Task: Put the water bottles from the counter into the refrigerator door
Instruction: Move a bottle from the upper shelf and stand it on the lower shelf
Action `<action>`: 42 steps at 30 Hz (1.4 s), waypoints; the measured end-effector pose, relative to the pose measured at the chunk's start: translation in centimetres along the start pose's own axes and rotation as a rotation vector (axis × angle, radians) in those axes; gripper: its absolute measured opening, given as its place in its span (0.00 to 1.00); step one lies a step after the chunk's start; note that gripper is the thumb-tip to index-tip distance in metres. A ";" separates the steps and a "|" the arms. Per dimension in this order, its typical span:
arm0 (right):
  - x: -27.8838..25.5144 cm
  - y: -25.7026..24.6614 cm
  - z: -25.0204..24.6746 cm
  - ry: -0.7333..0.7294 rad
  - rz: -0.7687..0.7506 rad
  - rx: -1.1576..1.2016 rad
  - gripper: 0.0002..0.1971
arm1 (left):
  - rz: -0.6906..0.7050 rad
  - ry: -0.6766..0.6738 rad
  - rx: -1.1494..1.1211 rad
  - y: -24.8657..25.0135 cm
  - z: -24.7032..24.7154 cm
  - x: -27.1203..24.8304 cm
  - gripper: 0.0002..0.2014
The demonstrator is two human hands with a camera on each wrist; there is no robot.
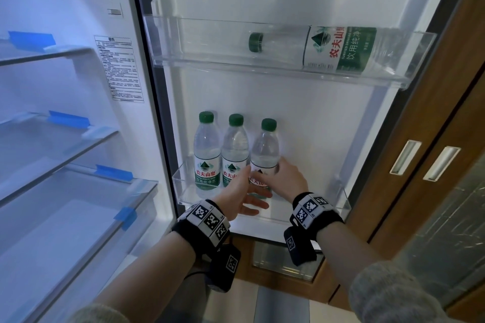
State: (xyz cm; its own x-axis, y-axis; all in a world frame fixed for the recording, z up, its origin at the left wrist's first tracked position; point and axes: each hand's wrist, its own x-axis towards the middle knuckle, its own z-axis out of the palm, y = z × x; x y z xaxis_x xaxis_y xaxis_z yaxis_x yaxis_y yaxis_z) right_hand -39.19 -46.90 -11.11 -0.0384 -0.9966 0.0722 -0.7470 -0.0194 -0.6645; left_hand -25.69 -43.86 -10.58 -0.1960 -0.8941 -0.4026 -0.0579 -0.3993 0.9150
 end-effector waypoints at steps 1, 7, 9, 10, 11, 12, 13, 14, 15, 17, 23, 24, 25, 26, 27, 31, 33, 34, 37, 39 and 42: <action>-0.2 -0.1 -0.2 -0.021 -0.001 0.027 0.25 | -0.007 0.004 -0.003 0.0 0.0 0.0 0.31; -0.9 -0.6 -0.2 -0.018 -0.069 0.072 0.16 | -0.020 0.015 -0.013 0.0 0.0 -0.3 0.31; -1.1 -0.7 -0.2 -0.005 -0.063 0.082 0.16 | -0.020 0.011 -0.019 0.0 0.0 -0.4 0.31; -1.1 -0.7 -0.2 -0.004 -0.059 0.082 0.16 | -0.021 0.011 -0.020 0.0 0.0 -0.5 0.31; -1.1 -0.7 -0.2 -0.008 -0.060 0.084 0.15 | -0.022 0.013 -0.021 0.0 0.0 -0.5 0.31; -1.2 -0.7 -0.2 -0.019 -0.055 0.086 0.15 | -0.025 0.014 -0.021 0.0 0.0 -0.6 0.31; -1.2 -0.7 -0.1 -0.025 -0.060 0.091 0.15 | -0.028 0.012 -0.020 0.1 0.0 -0.7 0.31; -1.2 -0.7 -0.1 -0.033 -0.062 0.093 0.14 | -0.029 0.009 -0.019 0.1 0.0 -0.8 0.31; -1.3 -0.8 -0.2 -0.038 -0.064 0.096 0.14 | -0.028 0.013 -0.018 0.2 0.0 -0.9 0.30; -1.4 -0.8 -0.4 -0.043 -0.051 0.089 0.16 | 0.000 0.052 -0.021 0.3 0.1 -1.2 0.25; -1.2 -1.7 -1.4 0.093 -0.014 -0.103 0.27 | 0.162 0.172 -0.089 2.1 -0.8 -1.6 0.15; -1.3 -2.2 -1.7 0.112 -0.012 -0.152 0.28 | 0.182 0.178 -0.071 2.5 -0.9 -1.6 0.16; -1.5 -2.8 -2.2 0.121 -0.008 -0.202 0.30 | 0.205 0.183 -0.044 3.0 -0.9 -1.7 0.15; -1.5 -3.4 -2.6 0.116 0.004 -0.252 0.34 | 0.232 0.186 -0.018 3.4 -0.9 -1.8 0.14; -1.6 -4.0 -3.0 0.104 0.020 -0.301 0.40 | 0.266 0.183 -0.001 3.9 -0.9 -1.9 0.13; -1.7 -6.0 -4.2 0.032 0.093 -0.471 0.44 | 0.428 0.187 0.049 6.3 -0.8 -3.1 0.11; -1.8 -6.8 -5.0 0.073 0.071 -0.543 0.37 | 0.494 0.203 0.067 7.5 -0.8 -3.9 0.11; -2.0 -7.2 -5.4 0.108 0.041 -0.574 0.33 | 0.521 0.208 0.070 8.1 -0.9 -4.2 0.11; -2.3 -8.9 -7.0 0.182 -0.046 -0.628 0.21 | 0.590 0.232 0.077 10.0 -1.0 -5.2 0.11; -2.4 -10.3 -8.0 0.185 -0.090 -0.619 0.15 | 0.646 0.250 0.069 11.2 -1.1 -5.7 0.11; -2.8 -12.9 -9.3 0.155 -0.185 -0.587 0.11 | 0.749 0.247 0.038 13.0 -1.3 -6.6 0.11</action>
State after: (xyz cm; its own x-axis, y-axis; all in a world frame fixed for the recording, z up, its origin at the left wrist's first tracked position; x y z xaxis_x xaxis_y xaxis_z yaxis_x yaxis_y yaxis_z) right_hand -35.64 -43.13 4.22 0.0634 -0.9570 0.2831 -0.9883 -0.0996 -0.1156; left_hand -23.83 -43.42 3.99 0.0266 -0.9432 0.3312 -0.0303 0.3304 0.9434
